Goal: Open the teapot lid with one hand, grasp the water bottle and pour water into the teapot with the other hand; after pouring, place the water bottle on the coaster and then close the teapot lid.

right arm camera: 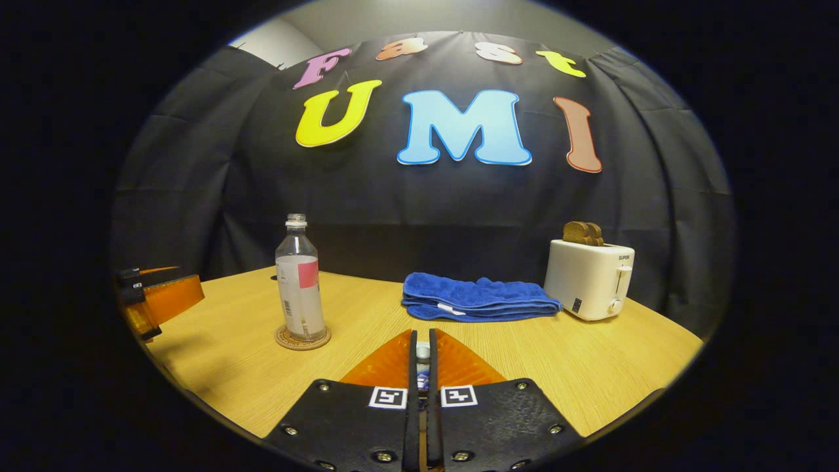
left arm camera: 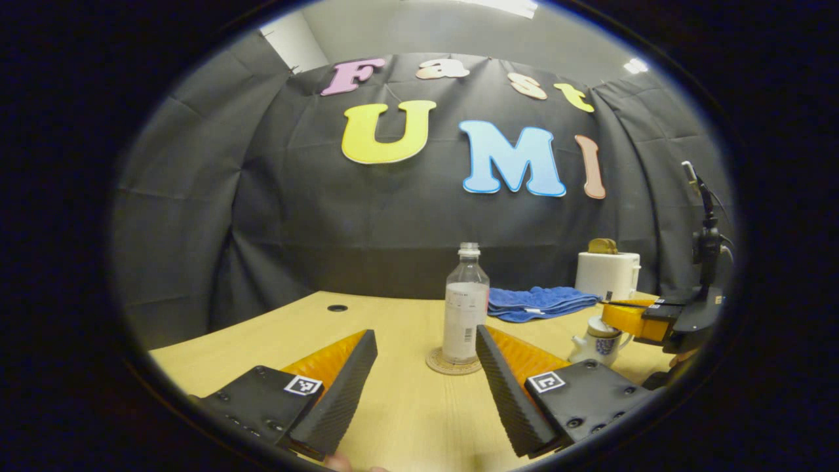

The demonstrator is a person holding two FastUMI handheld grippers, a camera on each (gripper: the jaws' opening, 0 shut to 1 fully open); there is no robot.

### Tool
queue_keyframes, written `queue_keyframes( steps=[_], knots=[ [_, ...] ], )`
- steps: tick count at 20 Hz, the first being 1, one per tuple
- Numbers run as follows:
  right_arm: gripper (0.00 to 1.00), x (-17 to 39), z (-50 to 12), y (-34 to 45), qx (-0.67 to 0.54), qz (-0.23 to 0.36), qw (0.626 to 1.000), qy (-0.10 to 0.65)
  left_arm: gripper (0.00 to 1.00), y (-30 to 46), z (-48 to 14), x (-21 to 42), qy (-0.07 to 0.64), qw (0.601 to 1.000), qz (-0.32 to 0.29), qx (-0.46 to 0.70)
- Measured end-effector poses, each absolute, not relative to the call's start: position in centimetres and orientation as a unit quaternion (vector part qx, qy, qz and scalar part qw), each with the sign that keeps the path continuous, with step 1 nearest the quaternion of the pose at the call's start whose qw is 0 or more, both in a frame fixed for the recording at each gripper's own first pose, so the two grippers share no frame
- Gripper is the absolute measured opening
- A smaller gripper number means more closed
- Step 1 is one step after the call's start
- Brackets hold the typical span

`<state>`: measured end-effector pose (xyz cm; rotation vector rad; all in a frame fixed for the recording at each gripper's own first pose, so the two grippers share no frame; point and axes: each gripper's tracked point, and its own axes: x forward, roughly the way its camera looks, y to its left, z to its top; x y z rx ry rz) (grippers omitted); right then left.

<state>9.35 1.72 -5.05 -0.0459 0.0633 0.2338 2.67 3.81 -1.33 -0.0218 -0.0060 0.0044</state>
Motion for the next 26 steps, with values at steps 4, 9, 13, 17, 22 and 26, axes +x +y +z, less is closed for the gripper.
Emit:
queue_keyframes(
  steps=[4, 9, 13, 17, 22, 26],
  knots=[
    [0.05, 9.5, -5.1, 1.8, -0.021, 0.116, 0.992, 0.032, 1.00, 5.0, -2.6, 1.1, 0.010, 1.000, 0.027, -0.011],
    [0.05, 9.3, -6.0, 1.8, -0.025, 0.123, 0.991, 0.046, 1.00, 5.6, -2.8, -0.3, 0.006, 0.999, 0.050, 0.017],
    [0.05, 9.1, -6.0, 1.7, -0.030, 0.120, 0.991, 0.048, 1.00, 5.2, -2.6, -0.3, 0.001, 0.998, 0.056, 0.027],
    [0.09, 9.1, -6.3, 1.5, -0.022, 0.117, 0.991, 0.055, 1.00, 5.1, -2.5, 1.0, -0.002, 0.998, 0.064, 0.024],
    [0.64, 8.1, -4.7, 0.0, 0.011, 0.104, 0.994, 0.029, 1.00, 3.8, -2.6, 2.6, -0.001, 0.998, 0.050, 0.025],
    [0.66, 5.5, -2.3, -2.2, 0.028, 0.074, 0.996, -0.031, 1.00, 3.6, -2.5, 2.9, 0.002, 0.999, 0.042, 0.028]
  ],
)
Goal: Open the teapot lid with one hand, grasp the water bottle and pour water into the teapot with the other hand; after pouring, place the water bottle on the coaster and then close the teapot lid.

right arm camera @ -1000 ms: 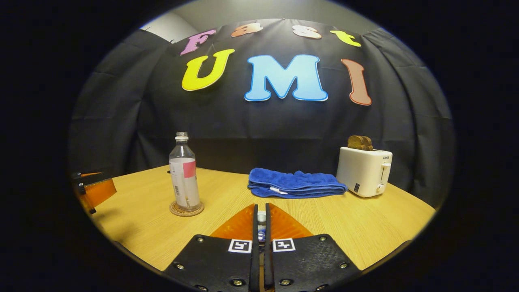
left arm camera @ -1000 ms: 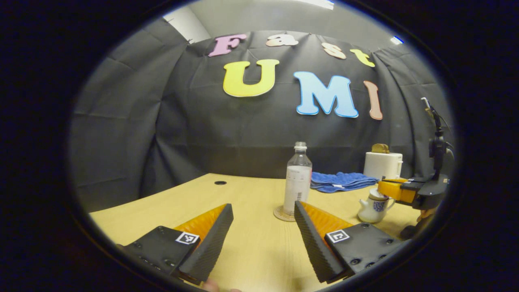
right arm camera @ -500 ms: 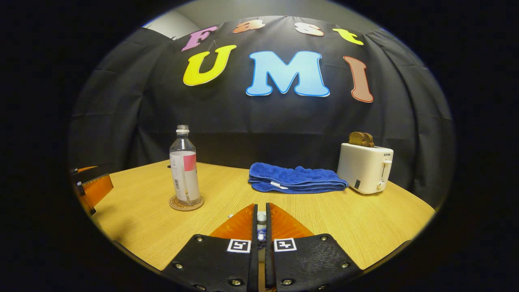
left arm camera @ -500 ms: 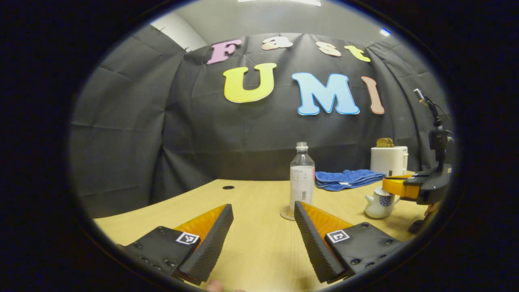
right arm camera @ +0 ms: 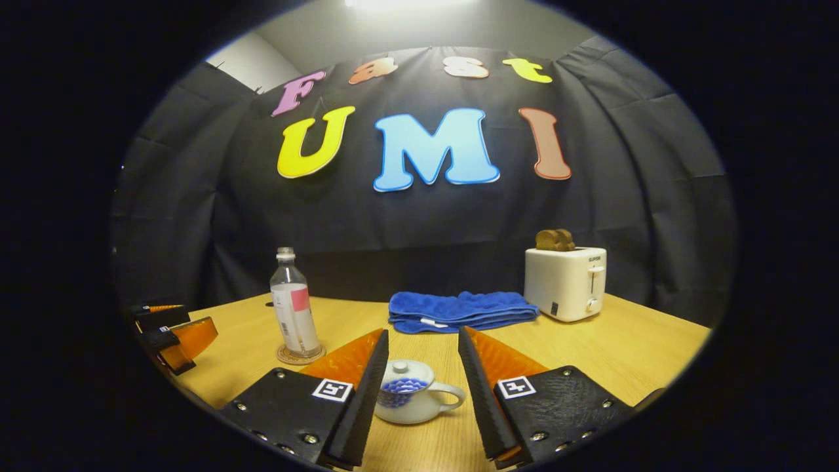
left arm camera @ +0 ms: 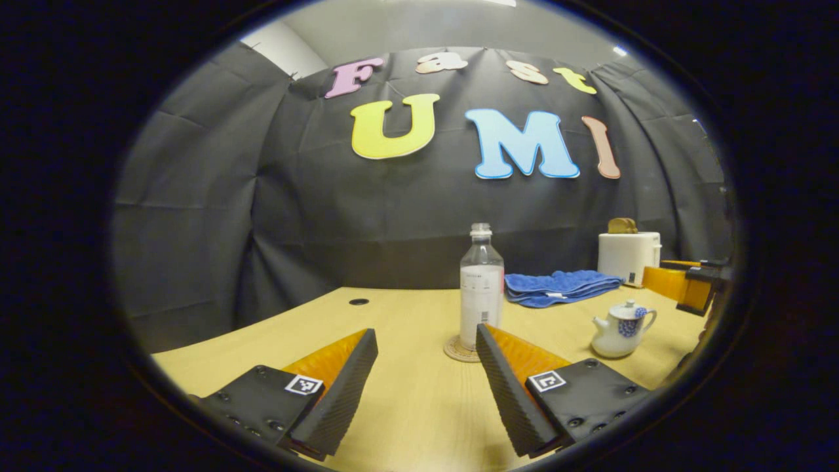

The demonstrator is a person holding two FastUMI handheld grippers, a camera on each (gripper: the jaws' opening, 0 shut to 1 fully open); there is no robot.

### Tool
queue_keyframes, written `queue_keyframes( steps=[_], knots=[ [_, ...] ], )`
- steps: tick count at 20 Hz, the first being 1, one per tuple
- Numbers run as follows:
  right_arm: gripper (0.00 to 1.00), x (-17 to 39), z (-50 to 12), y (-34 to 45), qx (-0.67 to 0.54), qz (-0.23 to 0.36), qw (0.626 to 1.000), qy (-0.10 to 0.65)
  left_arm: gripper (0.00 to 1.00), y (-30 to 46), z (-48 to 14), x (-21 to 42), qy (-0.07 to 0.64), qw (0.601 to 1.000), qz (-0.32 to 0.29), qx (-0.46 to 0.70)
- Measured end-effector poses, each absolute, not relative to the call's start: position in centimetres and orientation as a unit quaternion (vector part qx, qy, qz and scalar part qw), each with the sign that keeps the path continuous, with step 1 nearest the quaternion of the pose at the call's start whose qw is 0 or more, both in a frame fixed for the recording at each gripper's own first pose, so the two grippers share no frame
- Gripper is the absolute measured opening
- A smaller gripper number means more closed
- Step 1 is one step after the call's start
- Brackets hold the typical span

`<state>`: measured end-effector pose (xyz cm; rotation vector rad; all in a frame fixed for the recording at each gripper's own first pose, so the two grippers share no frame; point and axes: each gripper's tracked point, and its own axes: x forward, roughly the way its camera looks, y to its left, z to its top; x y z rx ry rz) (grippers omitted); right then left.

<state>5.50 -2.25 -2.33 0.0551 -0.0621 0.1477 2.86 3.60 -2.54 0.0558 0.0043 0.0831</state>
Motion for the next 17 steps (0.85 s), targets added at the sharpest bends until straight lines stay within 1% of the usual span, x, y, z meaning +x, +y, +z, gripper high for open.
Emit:
queue_keyframes(
  steps=[1, 7, 10, 12, 16, 17],
  knots=[
    [0.65, 4.8, -2.5, -2.8, 0.032, 0.068, 0.997, -0.035, 1.00, 3.5, -2.2, 2.7, -0.006, 0.999, 0.038, 0.025],
    [0.65, 2.6, -3.8, -4.3, 0.050, 0.060, 0.997, -0.029, 1.00, 3.6, -2.4, 2.8, -0.002, 0.999, 0.036, 0.026],
    [0.66, 2.7, -4.4, -4.0, 0.055, 0.071, 0.996, -0.015, 1.00, 4.3, -2.4, 2.8, -0.002, 0.998, 0.056, 0.024],
    [0.65, 2.8, -5.5, -3.9, 0.047, 0.070, 0.996, 0.007, 1.00, 4.3, -2.5, 2.6, 0.000, 0.998, 0.061, 0.025],
    [0.66, 0.3, -5.4, -3.4, -0.002, 0.060, 0.998, 0.000, 1.00, 4.3, -2.3, 2.6, -0.003, 0.998, 0.062, 0.027],
    [0.65, -0.3, -5.5, -3.4, 0.005, 0.060, 0.998, -0.001, 1.00, 4.3, -2.3, 2.6, -0.004, 0.997, 0.065, 0.030]
  ],
)
